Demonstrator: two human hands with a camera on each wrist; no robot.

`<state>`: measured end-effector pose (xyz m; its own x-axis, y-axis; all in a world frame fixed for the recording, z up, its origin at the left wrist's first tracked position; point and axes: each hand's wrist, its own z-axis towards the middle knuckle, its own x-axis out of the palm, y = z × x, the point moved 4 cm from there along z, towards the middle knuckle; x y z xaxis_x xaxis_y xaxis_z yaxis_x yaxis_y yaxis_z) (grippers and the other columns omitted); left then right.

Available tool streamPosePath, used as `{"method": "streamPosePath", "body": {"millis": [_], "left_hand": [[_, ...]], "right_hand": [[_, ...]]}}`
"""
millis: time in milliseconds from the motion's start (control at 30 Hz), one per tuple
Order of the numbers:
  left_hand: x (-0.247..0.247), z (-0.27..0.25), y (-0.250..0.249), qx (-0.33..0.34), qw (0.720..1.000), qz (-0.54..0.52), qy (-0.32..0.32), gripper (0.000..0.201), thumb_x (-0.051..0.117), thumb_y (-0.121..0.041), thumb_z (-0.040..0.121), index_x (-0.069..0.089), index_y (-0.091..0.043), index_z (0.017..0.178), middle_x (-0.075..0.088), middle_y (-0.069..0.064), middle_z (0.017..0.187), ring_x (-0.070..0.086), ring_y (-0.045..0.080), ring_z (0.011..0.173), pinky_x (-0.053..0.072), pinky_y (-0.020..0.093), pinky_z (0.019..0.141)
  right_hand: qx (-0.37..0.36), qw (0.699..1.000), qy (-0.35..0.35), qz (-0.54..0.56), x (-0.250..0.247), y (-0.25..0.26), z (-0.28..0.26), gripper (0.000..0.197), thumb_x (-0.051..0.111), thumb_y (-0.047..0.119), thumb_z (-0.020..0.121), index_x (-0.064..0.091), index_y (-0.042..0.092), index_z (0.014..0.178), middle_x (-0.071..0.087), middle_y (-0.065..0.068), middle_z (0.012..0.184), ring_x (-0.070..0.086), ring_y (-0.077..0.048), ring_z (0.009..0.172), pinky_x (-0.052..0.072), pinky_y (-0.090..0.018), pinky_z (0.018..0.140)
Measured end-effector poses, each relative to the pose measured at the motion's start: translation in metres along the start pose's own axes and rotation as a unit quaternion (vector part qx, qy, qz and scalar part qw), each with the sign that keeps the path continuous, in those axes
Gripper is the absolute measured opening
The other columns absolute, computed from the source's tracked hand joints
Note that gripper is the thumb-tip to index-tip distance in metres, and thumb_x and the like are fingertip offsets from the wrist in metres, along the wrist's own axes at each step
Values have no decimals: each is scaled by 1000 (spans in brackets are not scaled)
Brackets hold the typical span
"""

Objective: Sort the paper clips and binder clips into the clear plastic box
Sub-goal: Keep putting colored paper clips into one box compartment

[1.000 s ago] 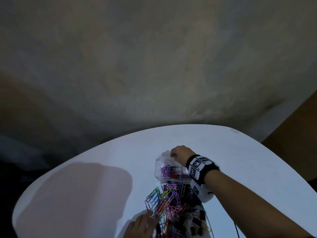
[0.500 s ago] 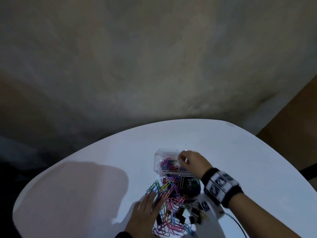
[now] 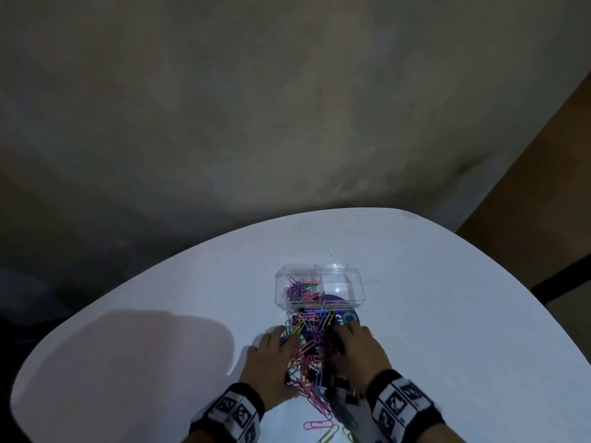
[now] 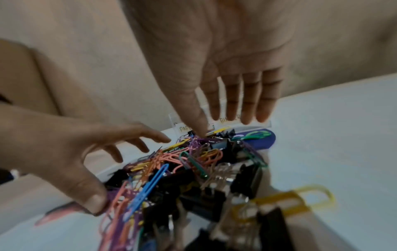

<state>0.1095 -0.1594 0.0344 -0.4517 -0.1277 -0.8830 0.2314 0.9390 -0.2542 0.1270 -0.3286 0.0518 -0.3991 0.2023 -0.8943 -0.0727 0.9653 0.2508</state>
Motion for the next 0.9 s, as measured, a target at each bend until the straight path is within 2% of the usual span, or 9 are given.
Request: {"method": "streamPosePath", "body": {"millis": [100,200,333,433,600,700,767,833,900], "left_hand": [[1,9,-1,-14,999,23,29,100,65,-56,70,6,-30,146,7,7,157,12,30,143,28,52,112],[-2,15,-5,-16,999,33,21,84,62,-47,76,17,-25,144,25,8,148,25,31,135,37,48,105],[-5,18,-1,3,1000,-3,2,49,51,-23,86,38,-17,133,39,10,133,36,30,124,35,37,104],[-8,21,1,11,1000,-19,-2,36,44,-13,89,47,-13,125,47,12,126,43,30,118,36,35,101],[-23,27,2,8,999,-35,6,29,44,-21,94,53,-12,119,58,13,120,54,30,113,43,37,93],[-36,26,6,-9,996,-90,-7,27,49,-20,92,58,-15,116,64,9,119,59,27,110,46,33,91],[-43,24,9,-34,989,-142,-22,23,51,-24,91,60,-16,111,68,8,109,61,25,101,47,30,84],[-48,22,12,-55,979,-191,-47,21,53,-29,89,62,-17,104,66,5,93,58,21,86,42,25,73],[-50,22,12,-65,969,-227,-67,20,56,-27,88,63,-17,103,67,6,96,53,16,81,36,21,72]], "right_hand": [[-90,993,57,-50,8,18,9,73,57,32,83,20,25,145,24,-7,151,27,-29,136,31,-43,110],[-87,988,91,-85,15,28,10,79,60,35,81,16,23,145,14,-10,154,22,-34,138,30,-47,111],[-64,995,52,-49,15,29,12,58,55,33,83,35,21,135,29,-11,144,33,-34,128,45,-45,99],[-55,996,54,-54,10,28,19,46,52,28,86,42,18,129,36,-11,137,37,-33,124,43,-46,98],[-45,996,49,-64,-2,23,33,33,46,12,89,52,15,122,49,-11,129,51,-31,117,39,-46,100],[-19,998,57,25,-15,17,35,26,47,14,90,59,15,113,57,-9,124,57,-28,112,45,-37,94],[-5,993,52,103,-24,11,34,20,51,13,89,64,13,105,63,-8,119,60,-24,106,46,-31,91],[-2,988,31,152,-32,6,32,14,52,10,88,64,18,91,66,-8,110,60,-21,97,45,-27,84],[2,987,23,158,-36,2,31,16,52,10,87,61,21,82,65,-8,104,60,-23,94,43,-25,78]]}}
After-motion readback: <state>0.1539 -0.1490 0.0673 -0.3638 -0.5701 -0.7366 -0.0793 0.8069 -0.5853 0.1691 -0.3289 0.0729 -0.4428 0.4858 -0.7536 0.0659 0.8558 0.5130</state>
